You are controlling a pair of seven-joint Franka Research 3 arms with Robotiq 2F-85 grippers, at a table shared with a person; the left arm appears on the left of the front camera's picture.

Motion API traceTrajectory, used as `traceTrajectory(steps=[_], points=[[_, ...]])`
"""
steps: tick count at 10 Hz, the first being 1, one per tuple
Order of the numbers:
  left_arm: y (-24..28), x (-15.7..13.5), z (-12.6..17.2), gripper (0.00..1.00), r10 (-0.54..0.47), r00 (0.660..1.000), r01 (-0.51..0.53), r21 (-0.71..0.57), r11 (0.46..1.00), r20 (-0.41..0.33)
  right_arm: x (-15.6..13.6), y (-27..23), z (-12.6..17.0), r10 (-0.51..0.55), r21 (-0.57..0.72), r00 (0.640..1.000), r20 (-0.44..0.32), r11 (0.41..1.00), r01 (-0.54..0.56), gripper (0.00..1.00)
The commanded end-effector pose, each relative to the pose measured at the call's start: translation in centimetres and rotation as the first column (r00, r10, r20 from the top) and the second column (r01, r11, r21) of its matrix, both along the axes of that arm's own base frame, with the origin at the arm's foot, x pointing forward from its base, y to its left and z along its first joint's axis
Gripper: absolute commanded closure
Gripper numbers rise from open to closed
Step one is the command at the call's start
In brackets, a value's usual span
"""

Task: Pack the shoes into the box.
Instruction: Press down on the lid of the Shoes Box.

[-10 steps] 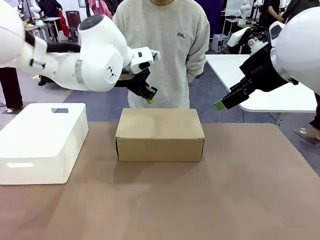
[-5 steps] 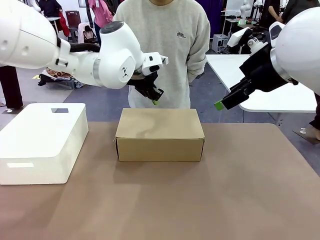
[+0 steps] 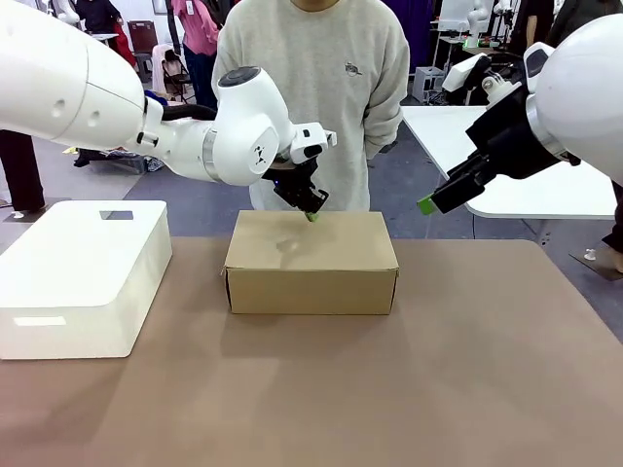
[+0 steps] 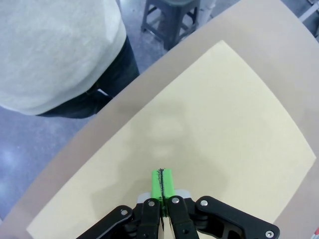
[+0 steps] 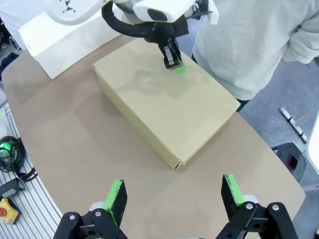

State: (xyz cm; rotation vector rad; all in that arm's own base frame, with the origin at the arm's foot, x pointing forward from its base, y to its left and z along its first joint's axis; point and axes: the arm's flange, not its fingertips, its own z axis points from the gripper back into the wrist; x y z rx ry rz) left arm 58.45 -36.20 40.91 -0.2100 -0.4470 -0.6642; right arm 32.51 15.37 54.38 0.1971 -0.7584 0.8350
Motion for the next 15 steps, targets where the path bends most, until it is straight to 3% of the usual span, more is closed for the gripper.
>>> traceTrajectory(steps=[1,3,6,11,12,13,15], points=[[-0.4,0.5,-0.6,1.0,0.022,1.0,-0.021,0.03,0.999,-0.022,0.1,0.0,-0.1,0.006,-0.002,1.0,0.0,1.0,-0.006,0.0],[0.1,0.7,-1.1,1.0,0.041,0.999,-0.04,0.035,0.999,-0.025,0.1,0.0,-0.1,0.006,-0.002,1.0,0.0,1.0,-0.006,0.0],[1.4,-0.8,3.3,1.0,0.061,0.997,-0.063,0.036,0.997,0.054,0.1,0.0,-0.1,0.006,-0.002,1.0,0.0,1.0,-0.006,0.0],[3.4,-4.8,7.6,1.0,0.108,0.989,-0.113,0.05,0.992,0.101,0.1,0.0,-0.1,0.006,-0.002,1.0,0.0,1.0,-0.006,0.0],[3.8,-5.4,8.2,1.0,0.063,0.993,-0.067,0.037,0.997,0.098,0.1,0.0,-0.1,0.006,-0.002,1.0,0.0,1.0,-0.006,0.0],[2.4,-3.1,7.5,1.0,0.072,0.994,-0.074,0.027,0.997,0.084,0.1,0.0,-0.1,0.006,-0.002,1.0,0.0,1.0,-0.006,0.0],[2.4,-3.1,7.5,1.0,0.072,0.994,-0.074,0.027,0.997,0.084,0.1,0.0,-0.1,0.006,-0.002,1.0,0.0,1.0,-0.006,0.0]])
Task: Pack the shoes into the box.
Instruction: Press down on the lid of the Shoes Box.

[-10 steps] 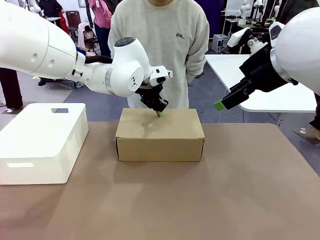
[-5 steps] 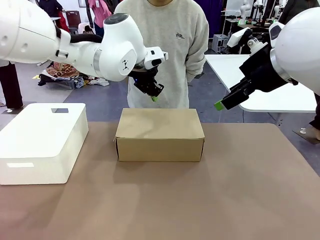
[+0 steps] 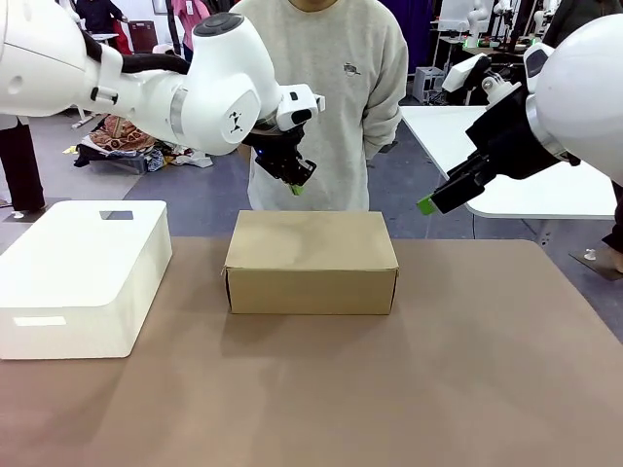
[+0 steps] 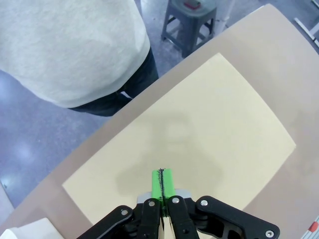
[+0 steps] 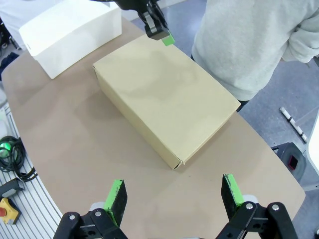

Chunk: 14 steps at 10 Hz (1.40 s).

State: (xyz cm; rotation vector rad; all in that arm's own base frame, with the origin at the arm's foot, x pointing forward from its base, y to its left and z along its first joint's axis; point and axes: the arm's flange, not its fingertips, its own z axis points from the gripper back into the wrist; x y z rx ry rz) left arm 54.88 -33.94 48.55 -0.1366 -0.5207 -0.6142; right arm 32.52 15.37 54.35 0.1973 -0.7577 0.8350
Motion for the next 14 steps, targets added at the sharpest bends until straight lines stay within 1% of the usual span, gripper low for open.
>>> traceTrajectory(steps=[1,7,8,9,10,11,12,14], points=[[0.1,0.5,-0.1,1.0,0.005,1.0,-0.005,-0.002,1.0,0.0,0.1,0.0,0.0,0.006,-0.002,1.0,0.001,1.0,-0.006,0.0],[-0.2,0.6,-0.2,1.0,0.001,1.0,-0.001,-0.004,1.0,-0.002,0.1,0.0,0.0,0.006,-0.002,1.0,0.001,1.0,-0.006,0.0],[1.2,-2.0,0.7,1.0,0.013,1.0,-0.014,0.01,1.0,0.025,0.1,0.0,0.0,0.006,-0.002,1.0,0.001,1.0,-0.006,0.0],[2.4,-4.2,1.6,1.0,-0.006,1.0,0.005,0.033,0.999,0.03,0.1,0.0,0.0,0.006,-0.002,1.0,0.001,1.0,-0.006,0.0],[3.6,-6.1,2.4,1.0,-0.047,0.998,0.045,0.05,0.998,0.048,0.1,0.0,0.0,0.006,-0.002,1.0,0.001,1.0,-0.006,0.0],[4.7,-7.8,3.0,0.81,-0.092,0.995,0.09,0.051,0.995,0.036,0.1,0.0,0.0,0.006,-0.002,1.0,0.001,1.0,-0.006,0.0],[6.1,-9.1,3.5,0.61,-0.113,0.993,0.11,0.067,0.992,0.038,0.1,0.0,0.0,0.006,-0.002,1.0,0.001,1.0,-0.006,0.0],[8.6,-10.8,3.8,0.23,-0.158,0.986,0.152,0.103,0.983,0.059,0.1,0.0,0.0,0.006,-0.002,1.0,0.001,1.0,-0.006,0.0]])
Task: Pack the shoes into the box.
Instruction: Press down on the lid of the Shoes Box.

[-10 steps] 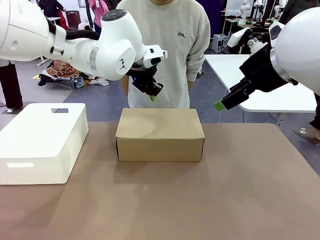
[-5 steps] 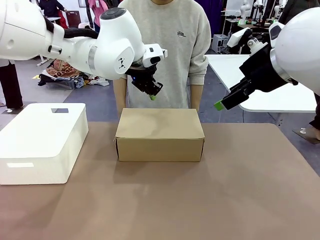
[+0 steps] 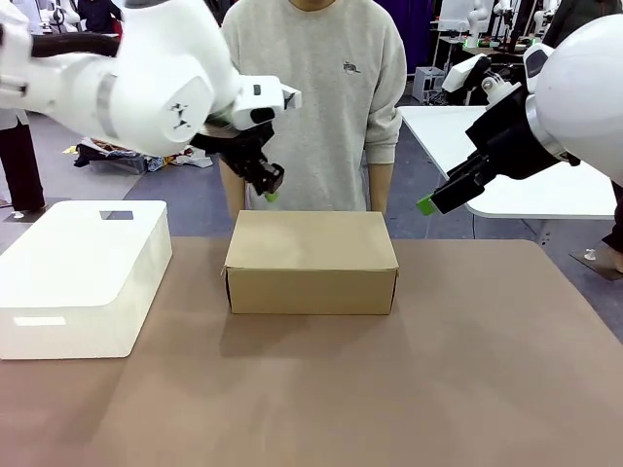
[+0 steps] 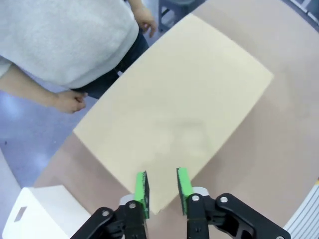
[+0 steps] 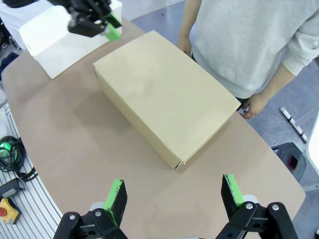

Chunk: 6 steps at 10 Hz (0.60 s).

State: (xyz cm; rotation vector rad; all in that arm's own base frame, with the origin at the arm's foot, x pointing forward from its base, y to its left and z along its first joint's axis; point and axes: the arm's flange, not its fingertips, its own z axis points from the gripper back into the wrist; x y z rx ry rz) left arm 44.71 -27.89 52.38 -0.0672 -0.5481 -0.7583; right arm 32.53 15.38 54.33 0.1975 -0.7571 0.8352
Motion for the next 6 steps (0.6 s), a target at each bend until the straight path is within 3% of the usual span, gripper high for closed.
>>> traceTrajectory(steps=[1,6], points=[[3.7,-1.4,0.2,0.04,-0.069,0.998,0.069,0.012,0.998,-0.001,0.0,0.0,0.0,0.005,-0.002,1.0,0.002,1.0,-0.005,0.0],[6.9,-6.5,1.2,0.0,-0.13,0.991,0.13,0.005,0.991,0.041,0.0,0.0,0.0,0.005,-0.002,1.0,0.002,1.0,-0.005,0.0]])
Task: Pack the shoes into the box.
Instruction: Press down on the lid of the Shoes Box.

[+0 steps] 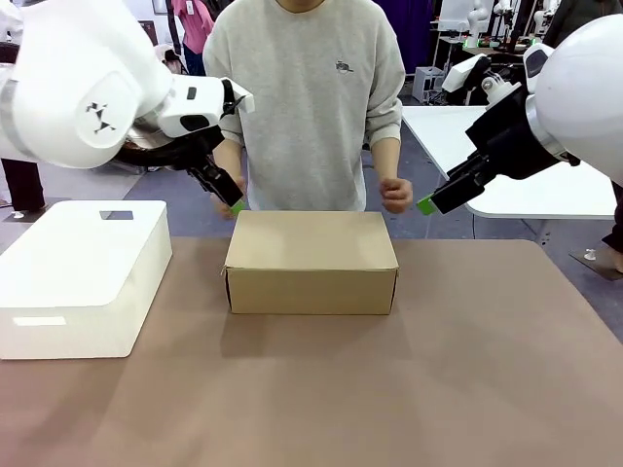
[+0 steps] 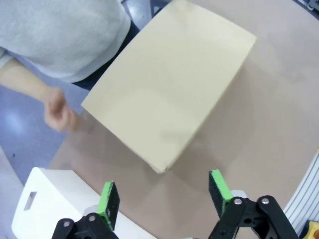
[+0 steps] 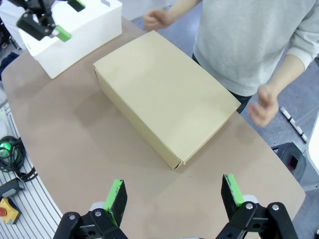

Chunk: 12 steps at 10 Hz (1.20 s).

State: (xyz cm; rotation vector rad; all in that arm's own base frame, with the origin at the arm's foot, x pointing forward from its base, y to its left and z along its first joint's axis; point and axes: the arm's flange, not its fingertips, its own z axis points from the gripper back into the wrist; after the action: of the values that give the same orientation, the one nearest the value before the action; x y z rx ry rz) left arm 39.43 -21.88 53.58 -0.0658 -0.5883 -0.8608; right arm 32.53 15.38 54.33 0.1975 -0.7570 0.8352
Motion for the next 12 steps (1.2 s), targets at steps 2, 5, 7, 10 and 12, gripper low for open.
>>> traceTrajectory(steps=[2,5,7,10,12], points=[[1.1,-3.3,1.0,0.0,-0.023,1.0,0.023,0.019,1.0,0.02,0.0,0.0,0.0,0.005,-0.002,1.0,0.002,1.0,-0.005,0.0],[1.6,-5.3,2.1,0.0,0.015,0.998,-0.016,0.016,1.0,0.069,0.0,0.0,0.0,0.005,-0.002,1.0,0.002,1.0,-0.005,0.0],[1.6,-5.7,2.6,0.0,0.016,0.996,-0.017,0.007,1.0,0.088,0.0,0.0,0.0,0.005,-0.002,1.0,0.002,1.0,-0.005,0.0],[1.6,-5.3,3.2,0.0,-0.007,0.997,0.007,0.008,1.0,0.075,0.0,0.0,0.0,0.005,-0.002,1.0,0.002,1.0,-0.005,0.0],[1.6,-5.3,3.2,0.0,-0.007,0.997,0.007,0.008,1.0,0.075,0.0,0.0,0.0,0.005,-0.002,1.0,0.002,1.0,-0.005,0.0]])
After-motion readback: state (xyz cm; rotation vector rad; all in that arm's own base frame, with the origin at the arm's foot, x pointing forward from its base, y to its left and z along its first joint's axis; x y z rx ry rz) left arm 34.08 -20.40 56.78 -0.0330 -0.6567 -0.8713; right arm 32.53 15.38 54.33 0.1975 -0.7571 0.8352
